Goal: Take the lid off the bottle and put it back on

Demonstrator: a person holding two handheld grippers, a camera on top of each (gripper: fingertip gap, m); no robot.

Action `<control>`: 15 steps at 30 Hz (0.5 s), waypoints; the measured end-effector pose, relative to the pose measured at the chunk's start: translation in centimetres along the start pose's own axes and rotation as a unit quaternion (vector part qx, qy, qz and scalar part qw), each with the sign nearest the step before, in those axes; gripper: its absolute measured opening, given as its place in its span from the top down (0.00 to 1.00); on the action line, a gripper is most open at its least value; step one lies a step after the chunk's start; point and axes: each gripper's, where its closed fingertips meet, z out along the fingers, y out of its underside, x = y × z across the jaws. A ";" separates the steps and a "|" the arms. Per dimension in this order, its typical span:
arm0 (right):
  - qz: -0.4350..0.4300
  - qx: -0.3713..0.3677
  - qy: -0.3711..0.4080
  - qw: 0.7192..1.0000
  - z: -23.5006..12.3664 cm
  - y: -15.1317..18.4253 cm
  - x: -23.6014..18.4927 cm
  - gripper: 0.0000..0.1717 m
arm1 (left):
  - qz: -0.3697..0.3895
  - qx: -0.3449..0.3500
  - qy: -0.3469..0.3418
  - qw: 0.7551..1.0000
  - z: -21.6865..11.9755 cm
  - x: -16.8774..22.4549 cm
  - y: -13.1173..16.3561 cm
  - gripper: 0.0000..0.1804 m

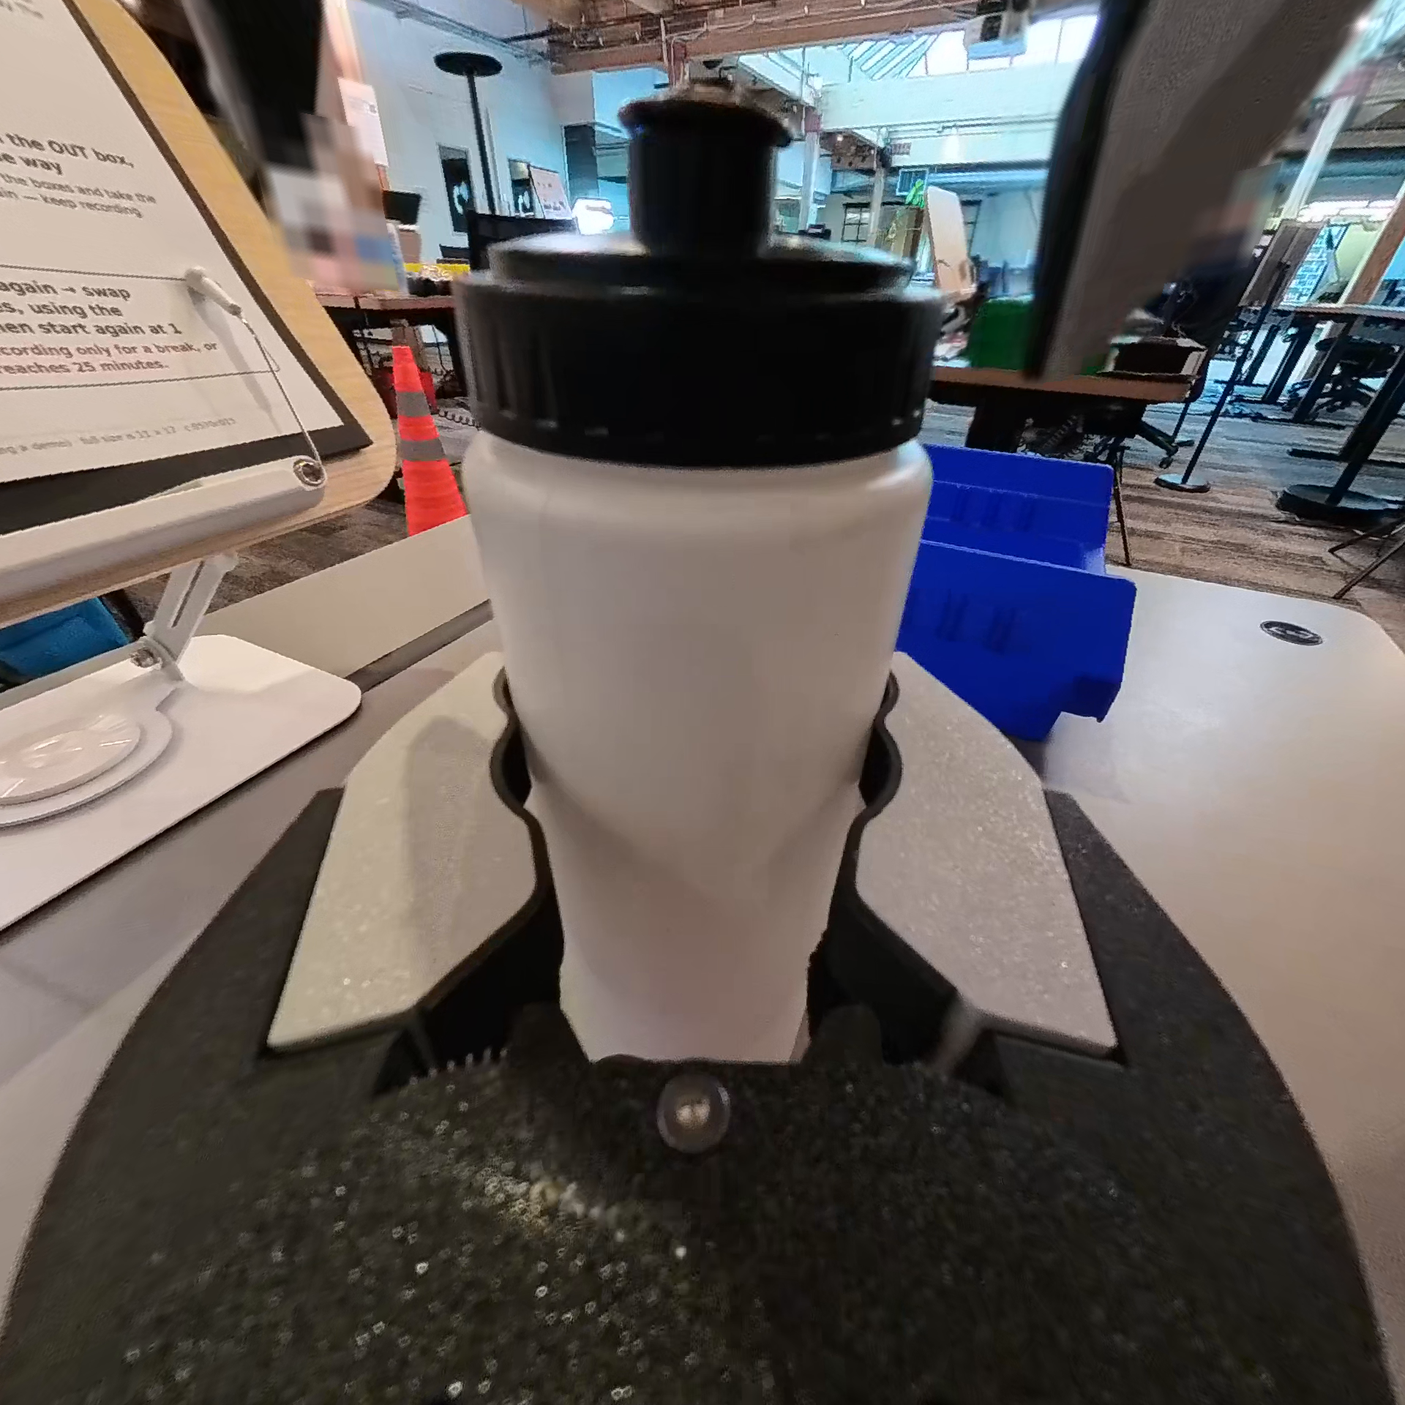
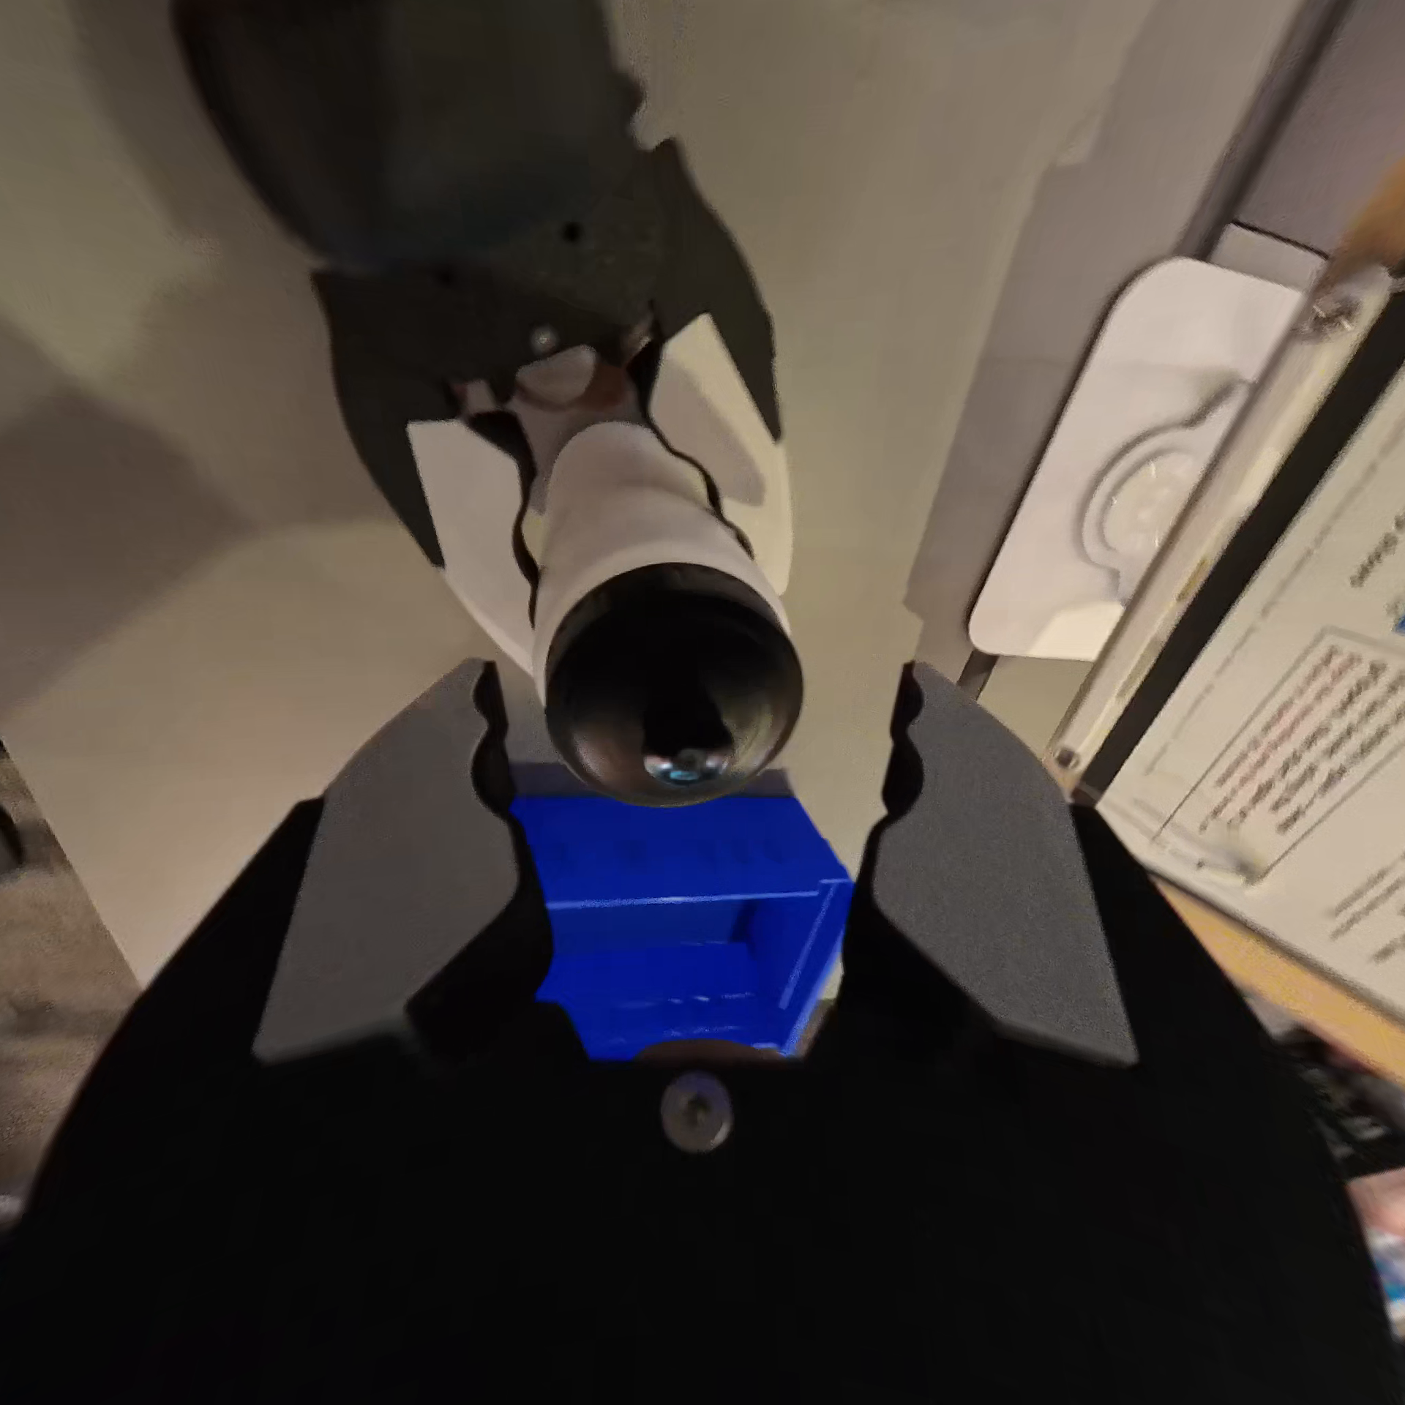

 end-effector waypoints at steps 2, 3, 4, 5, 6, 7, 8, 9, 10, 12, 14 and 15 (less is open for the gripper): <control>0.099 0.041 0.011 0.994 -1.0 -0.5 0.5 0.44 | 0.000 0.000 -0.002 1.000 0.0 0.0 0.0 0.52; 0.165 0.078 -0.001 0.983 -1.6 -1.1 0.5 0.45 | 0.000 0.000 -0.004 1.000 0.0 0.0 0.0 0.52; 0.238 0.107 -0.003 0.965 -2.0 -1.3 0.7 0.46 | 0.000 0.000 -0.007 1.000 0.0 -0.1 0.0 0.52; 0.303 0.126 -0.004 0.945 -2.3 -1.1 1.0 0.49 | 0.000 0.000 -0.011 1.000 0.0 -0.1 0.0 0.52; 0.355 0.137 -0.004 0.925 -2.4 -0.8 1.0 0.51 | 0.000 0.000 -0.015 1.000 0.0 -0.2 0.0 0.52; 0.394 0.143 0.000 0.908 -2.3 -0.3 1.1 0.51 | -0.001 0.000 -0.020 1.000 0.0 -0.2 0.0 0.52; 0.416 0.145 0.005 0.898 -2.1 0.1 1.1 0.52 | -0.001 0.000 -0.023 1.000 0.0 -0.2 0.0 0.52; 0.427 0.142 0.013 0.893 -1.8 0.5 1.0 0.53 | -0.002 -0.001 -0.025 1.000 0.1 -0.2 0.0 0.52; 0.433 0.133 0.025 0.891 -1.3 1.0 1.0 0.52 | -0.002 -0.001 -0.026 1.000 0.0 -0.2 0.0 0.52; 0.440 0.121 0.033 0.889 -0.3 1.4 0.9 0.53 | -0.001 -0.001 -0.027 1.000 0.0 -0.2 0.0 0.52; 0.453 0.128 0.017 0.882 0.1 1.0 0.7 0.55 | -0.001 -0.001 -0.029 1.000 0.0 -0.2 0.0 0.52; 0.452 0.124 0.003 0.884 0.3 0.7 0.5 0.58 | -0.001 -0.002 -0.029 1.000 0.0 -0.2 0.0 0.52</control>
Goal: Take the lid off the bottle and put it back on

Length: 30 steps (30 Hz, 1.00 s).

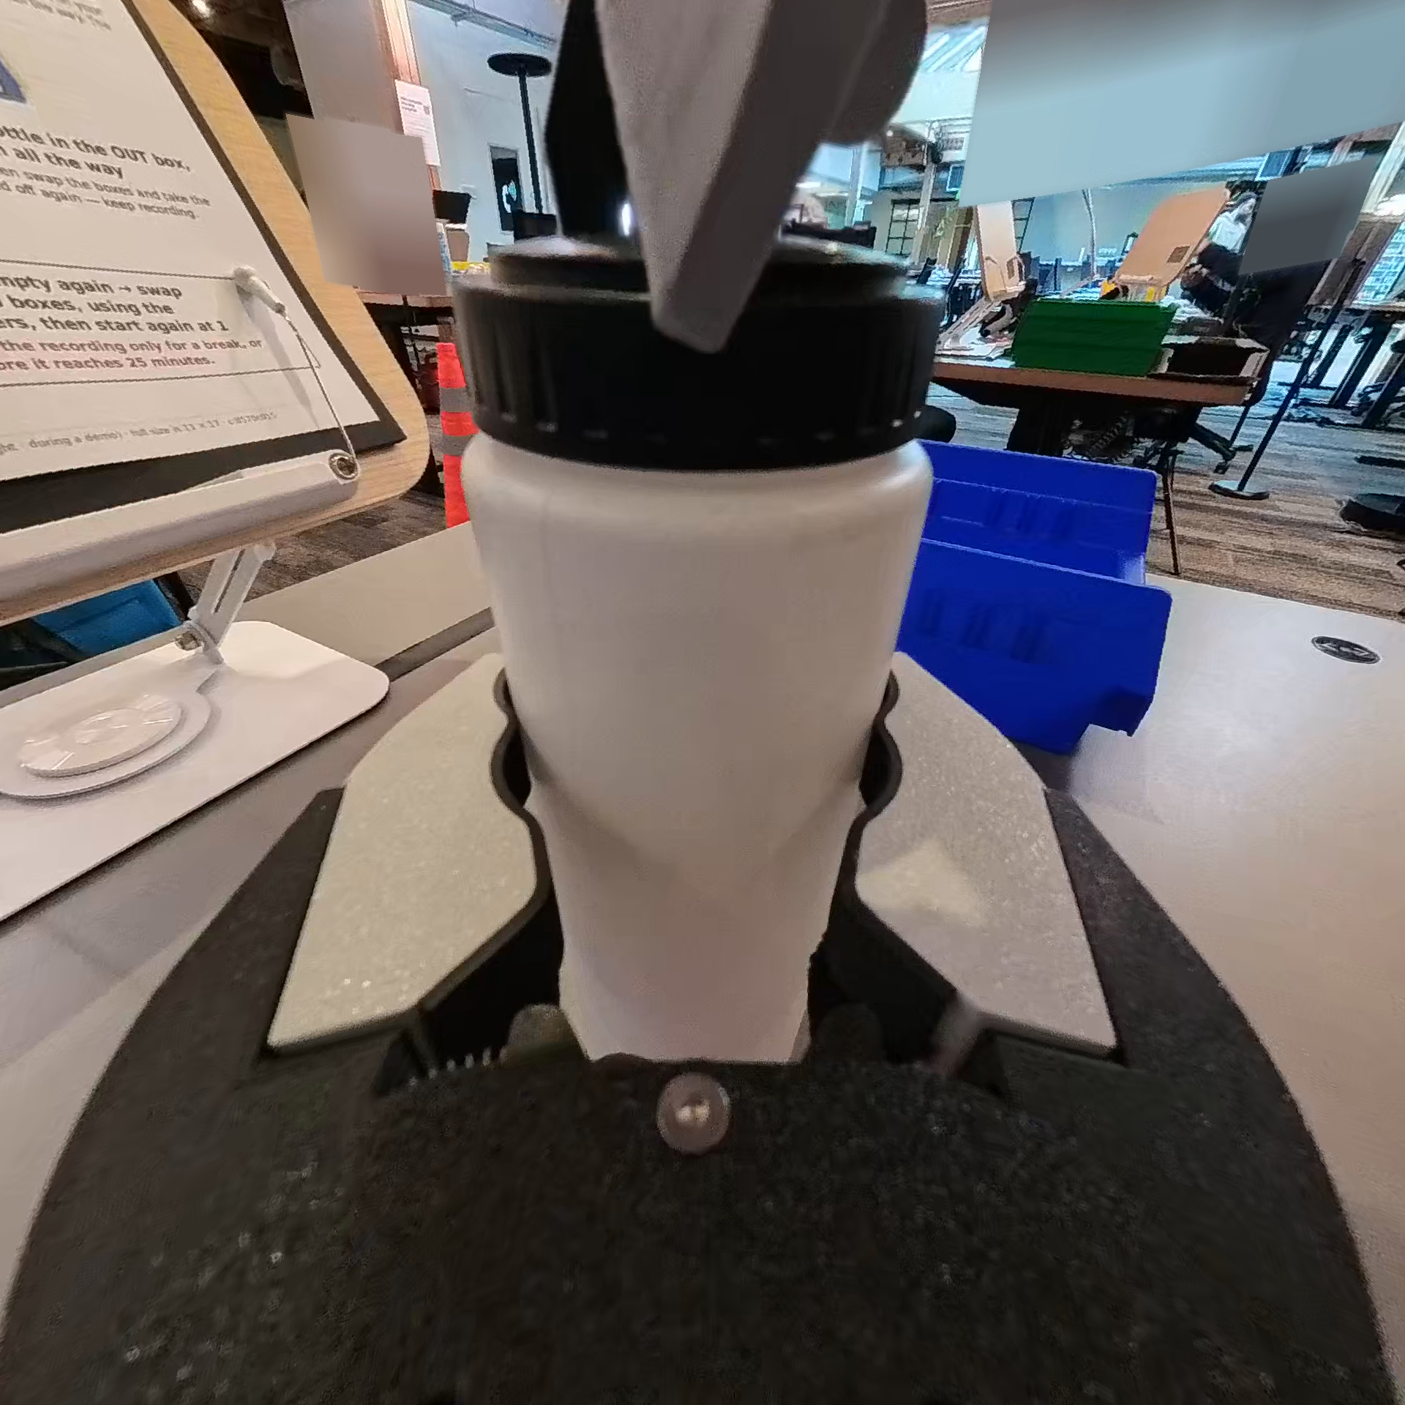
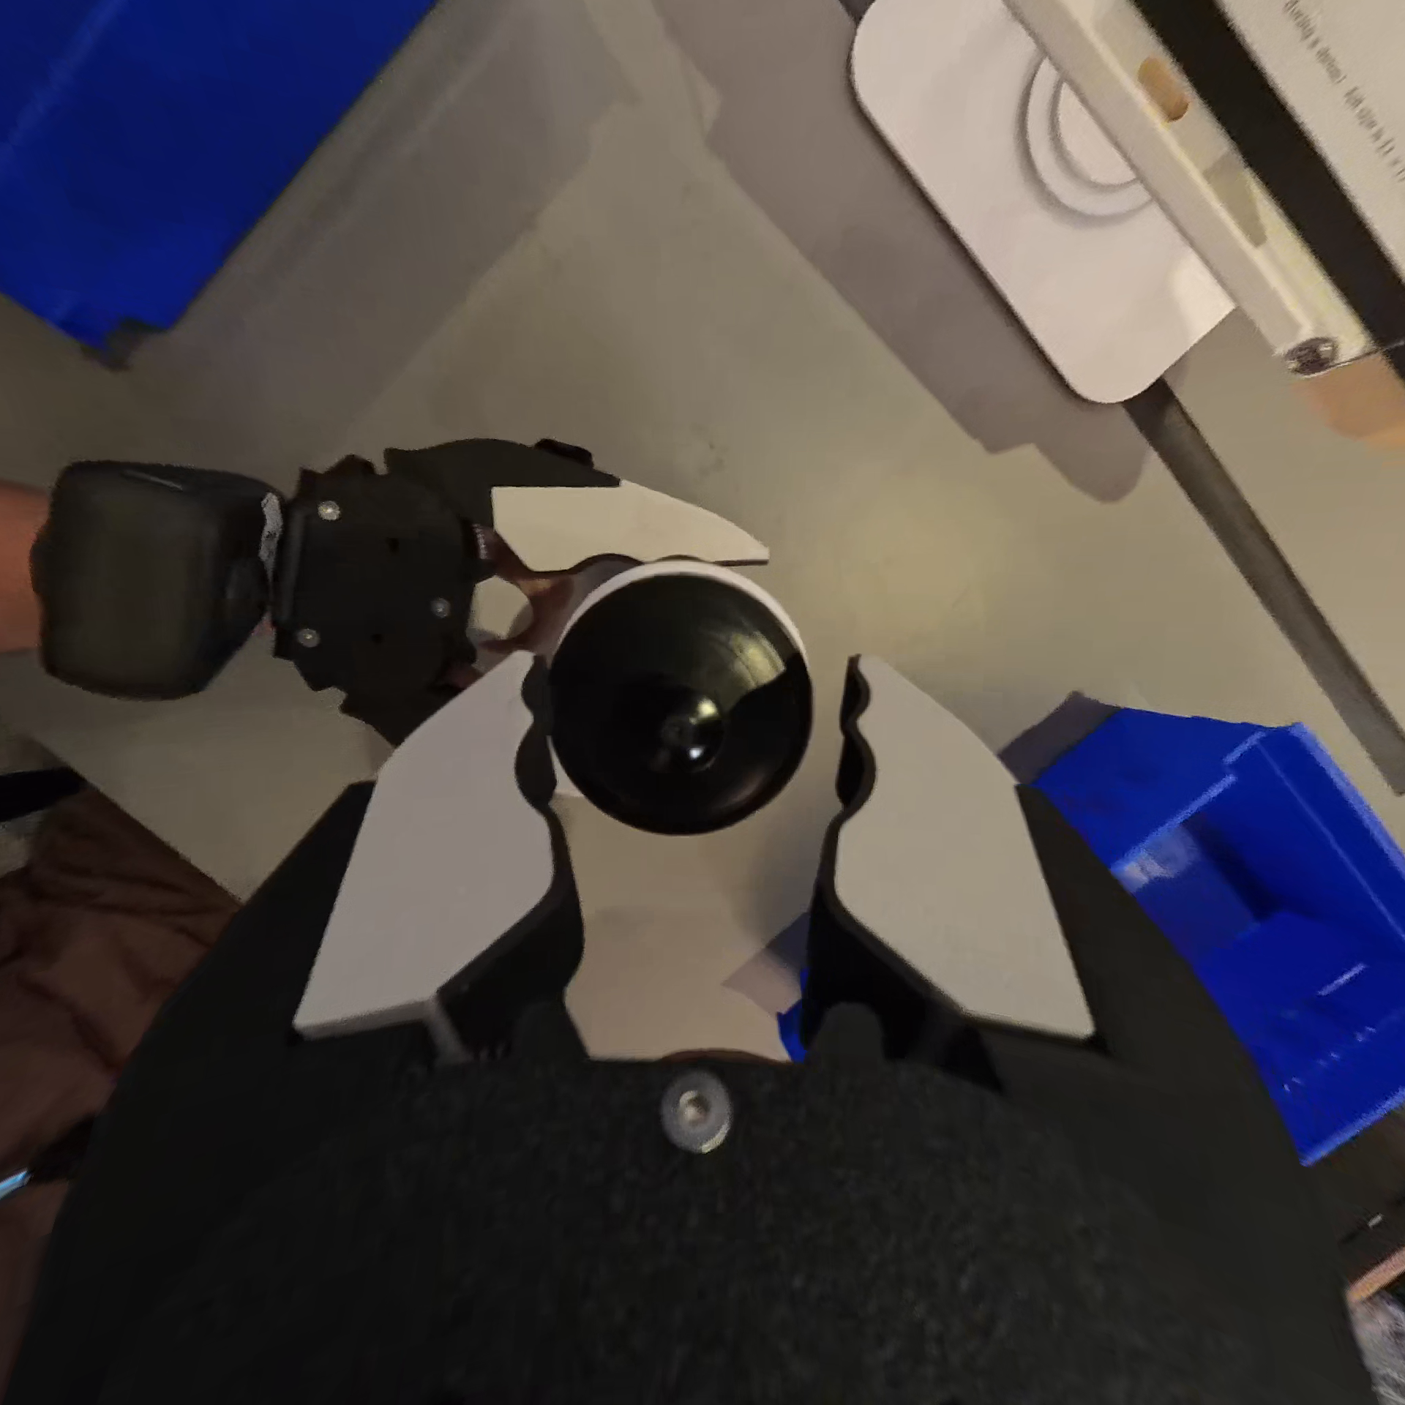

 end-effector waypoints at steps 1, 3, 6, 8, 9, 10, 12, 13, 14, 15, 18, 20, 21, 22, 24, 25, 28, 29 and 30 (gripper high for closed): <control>-0.001 -0.008 -0.007 1.000 0.1 0.1 -0.2 0.60 | 0.000 -0.001 0.000 1.000 0.0 0.0 0.0 0.52; -0.010 -0.019 -0.008 1.000 0.2 0.2 -0.4 0.61 | 0.001 -0.001 0.002 1.000 0.0 0.0 0.0 0.52; -0.056 -0.045 -0.008 0.997 0.1 0.3 -0.6 0.62 | 0.003 0.000 0.009 1.000 0.0 0.2 0.0 0.52; -0.116 -0.066 -0.017 0.991 0.0 0.5 -0.8 0.62 | 0.006 -0.001 0.015 1.000 0.0 0.3 0.0 0.52; -0.143 -0.076 -0.022 0.987 0.0 0.6 -0.8 0.62 | 0.007 -0.001 0.016 1.000 0.0 0.4 0.0 0.52; -0.179 -0.085 -0.029 0.980 0.0 0.7 -1.0 0.62 | 0.009 0.000 0.019 1.000 0.0 0.5 0.0 0.52; -0.289 -0.101 -0.041 0.951 -0.3 1.2 -1.3 0.62 | 0.019 0.000 0.025 1.000 0.0 0.8 0.0 0.52; -0.353 -0.106 -0.044 0.929 -0.4 1.5 -1.4 0.62 | 0.023 -0.001 0.024 0.999 0.1 1.0 0.0 0.52; -0.396 -0.116 -0.045 0.910 -0.5 1.7 -1.4 0.62 | 0.025 -0.003 0.021 0.999 0.1 1.0 0.0 0.52; -0.421 -0.128 -0.044 0.897 -0.6 1.8 -1.4 0.62 | 0.025 -0.003 0.019 1.000 0.1 1.0 0.0 0.52; -0.434 -0.157 -0.036 0.886 -0.4 1.6 -1.4 0.62 | 0.015 -0.001 0.023 1.000 0.1 0.9 0.0 0.52; -0.428 -0.164 -0.010 0.889 -0.3 1.3 -1.2 0.62 | 0.005 -0.002 0.023 1.000 0.1 0.7 0.1 0.52; -0.421 -0.157 0.004 0.893 -0.3 1.0 -1.2 0.59 | 0.001 -0.001 0.024 1.000 0.1 0.6 0.1 0.52; -0.405 -0.136 0.020 0.904 -0.3 0.4 -1.2 0.48 | 0.001 0.000 0.024 1.000 0.0 0.6 0.1 0.52; -0.341 -0.095 0.031 0.935 -0.7 -0.5 -1.7 0.44 | 0.001 -0.001 0.022 1.000 0.0 0.6 0.1 0.52; -0.297 -0.068 0.037 0.952 -1.0 -1.1 -1.7 0.43 | 0.001 -0.001 0.022 1.000 0.0 0.6 0.1 0.52; -0.142 -0.019 0.032 0.989 -1.8 -1.1 -1.4 0.45 | 0.000 0.000 0.021 1.000 0.1 0.6 0.1 0.52; -0.098 -0.014 0.032 0.995 -1.9 -0.7 -1.0 0.45 | 0.000 0.000 0.021 1.000 0.1 0.6 0.1 0.52; -0.066 -0.012 0.033 0.997 -1.9 -0.2 -0.7 0.44 | 0.000 0.000 0.020 1.000 0.0 0.6 0.1 0.52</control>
